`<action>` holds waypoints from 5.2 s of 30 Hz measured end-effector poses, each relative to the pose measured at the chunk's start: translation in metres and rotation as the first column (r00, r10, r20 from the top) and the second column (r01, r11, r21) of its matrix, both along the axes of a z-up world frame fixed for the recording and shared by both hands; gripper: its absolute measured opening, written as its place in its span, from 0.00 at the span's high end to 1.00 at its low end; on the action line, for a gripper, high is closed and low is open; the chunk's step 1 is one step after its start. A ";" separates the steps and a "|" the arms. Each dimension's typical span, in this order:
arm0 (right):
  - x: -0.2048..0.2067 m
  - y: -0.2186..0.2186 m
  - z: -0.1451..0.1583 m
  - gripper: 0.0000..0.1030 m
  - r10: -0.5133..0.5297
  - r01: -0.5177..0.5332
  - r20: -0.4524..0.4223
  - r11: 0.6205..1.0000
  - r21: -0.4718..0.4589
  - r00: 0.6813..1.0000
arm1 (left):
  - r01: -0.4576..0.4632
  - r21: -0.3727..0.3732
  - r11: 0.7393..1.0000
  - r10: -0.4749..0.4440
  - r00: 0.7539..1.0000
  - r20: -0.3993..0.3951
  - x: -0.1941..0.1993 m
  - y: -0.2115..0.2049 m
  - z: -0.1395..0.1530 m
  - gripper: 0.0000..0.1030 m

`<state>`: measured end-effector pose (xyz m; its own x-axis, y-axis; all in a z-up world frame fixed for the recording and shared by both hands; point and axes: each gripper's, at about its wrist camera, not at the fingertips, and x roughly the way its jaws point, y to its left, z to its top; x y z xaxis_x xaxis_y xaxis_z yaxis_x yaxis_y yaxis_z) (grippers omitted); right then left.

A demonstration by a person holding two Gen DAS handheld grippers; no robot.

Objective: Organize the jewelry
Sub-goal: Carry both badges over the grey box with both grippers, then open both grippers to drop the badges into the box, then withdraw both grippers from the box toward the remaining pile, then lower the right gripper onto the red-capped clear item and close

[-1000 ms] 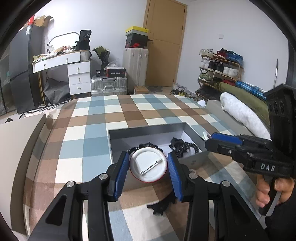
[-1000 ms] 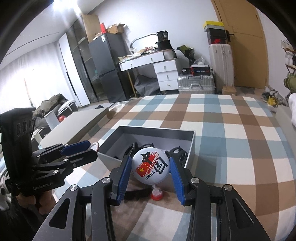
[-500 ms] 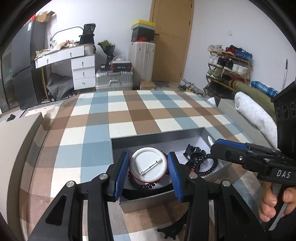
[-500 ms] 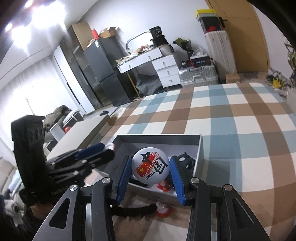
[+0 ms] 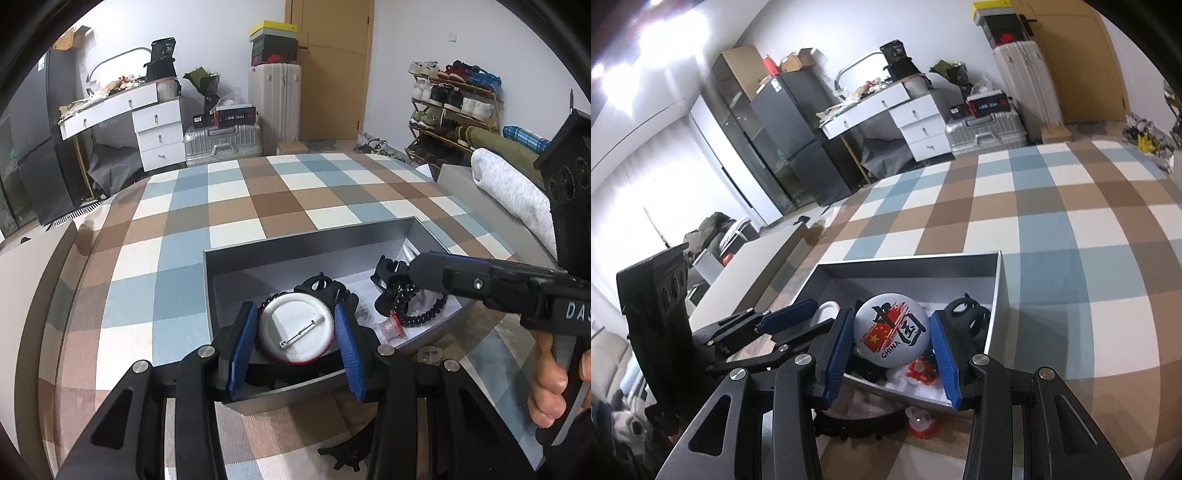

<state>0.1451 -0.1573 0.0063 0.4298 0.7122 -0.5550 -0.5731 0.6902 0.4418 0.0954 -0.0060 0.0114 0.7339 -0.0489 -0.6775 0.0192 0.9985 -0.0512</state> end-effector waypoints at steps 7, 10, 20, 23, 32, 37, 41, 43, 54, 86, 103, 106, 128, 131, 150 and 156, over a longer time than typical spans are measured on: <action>0.011 -0.006 -0.002 0.59 -0.012 0.014 -0.047 0.999 0.032 0.999 | 0.019 -0.007 1.000 -0.019 0.998 -0.058 -0.001 -0.006 0.001 0.64; 0.013 -0.007 -0.002 0.59 -0.013 0.016 -0.062 0.999 0.042 0.998 | 0.021 0.007 1.000 -0.021 0.998 -0.062 -0.001 -0.009 0.001 0.64; 0.010 -0.003 -0.001 0.59 0.009 -0.007 -0.085 1.000 0.023 0.996 | 0.018 0.042 0.999 -0.015 0.997 -0.073 -0.003 -0.004 -0.001 0.64; 0.012 -0.004 -0.003 0.59 0.030 -0.024 -0.128 0.999 0.047 0.991 | 0.016 0.055 0.998 -0.011 0.997 -0.081 -0.003 -0.002 -0.001 0.64; 0.006 -0.003 -0.003 0.59 0.051 -0.046 -0.185 0.998 0.030 0.981 | 0.021 0.072 0.997 -0.015 0.997 -0.078 -0.002 -0.002 -0.002 0.64; 0.006 -0.004 -0.004 0.60 0.054 -0.048 -0.188 0.998 0.039 0.981 | 0.008 0.057 0.998 -0.005 0.998 -0.056 -0.007 0.001 -0.002 0.64; 0.007 -0.004 -0.003 0.59 0.054 -0.046 -0.187 0.998 0.047 0.981 | 0.002 0.014 1.000 -0.002 0.999 -0.042 -0.013 0.003 0.000 0.64; 0.008 -0.006 -0.004 0.58 0.056 -0.043 -0.197 0.997 0.069 0.979 | 0.009 0.007 1.000 -0.009 0.999 -0.033 -0.016 0.001 0.002 0.63; -0.018 -0.016 0.017 0.34 0.008 -0.008 -0.063 1.000 0.003 0.998 | 0.017 0.012 1.000 -0.017 0.999 0.046 -0.041 -0.007 0.013 0.22; -0.036 -0.003 -0.021 0.00 -0.009 0.016 0.018 0.905 -0.424 1.000 | -0.065 -0.032 0.997 0.065 0.998 -0.011 -0.058 0.011 -0.008 0.01; -0.035 0.008 -0.039 0.00 -0.034 0.044 0.028 0.854 -0.518 0.999 | -0.066 -0.017 0.998 0.065 0.997 -0.035 -0.058 0.010 -0.010 0.01; -0.035 0.009 -0.040 0.00 -0.042 0.057 0.040 0.848 -0.527 0.998 | -0.059 -0.015 0.998 0.058 0.998 -0.039 -0.058 0.009 -0.010 0.01; -0.028 0.010 -0.048 0.00 -0.093 0.104 0.048 0.833 -0.543 0.995 | 0.022 0.019 1.000 -0.021 0.996 -0.086 -0.059 -0.009 -0.015 0.01; -0.028 0.011 -0.049 0.00 -0.092 0.105 0.051 0.828 -0.551 0.994 | 0.033 0.025 0.999 -0.030 0.995 -0.098 -0.059 -0.012 -0.017 0.01; -0.031 0.010 -0.043 0.28 -0.070 0.104 0.083 0.829 -0.549 0.994 | 0.097 0.046 0.994 -0.089 0.985 -0.148 -0.061 -0.024 -0.025 0.01; -0.036 0.014 -0.043 0.39 -0.029 0.064 0.073 0.840 -0.538 0.997 | 0.081 0.046 0.996 -0.073 0.985 -0.155 -0.059 -0.021 -0.026 0.01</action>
<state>0.1095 -0.1433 -0.0367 0.4993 0.2852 -0.8181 -0.5471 0.8360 -0.0424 0.0368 -0.0270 -0.0145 0.6168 -0.0632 -0.7846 0.0919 0.9957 -0.0079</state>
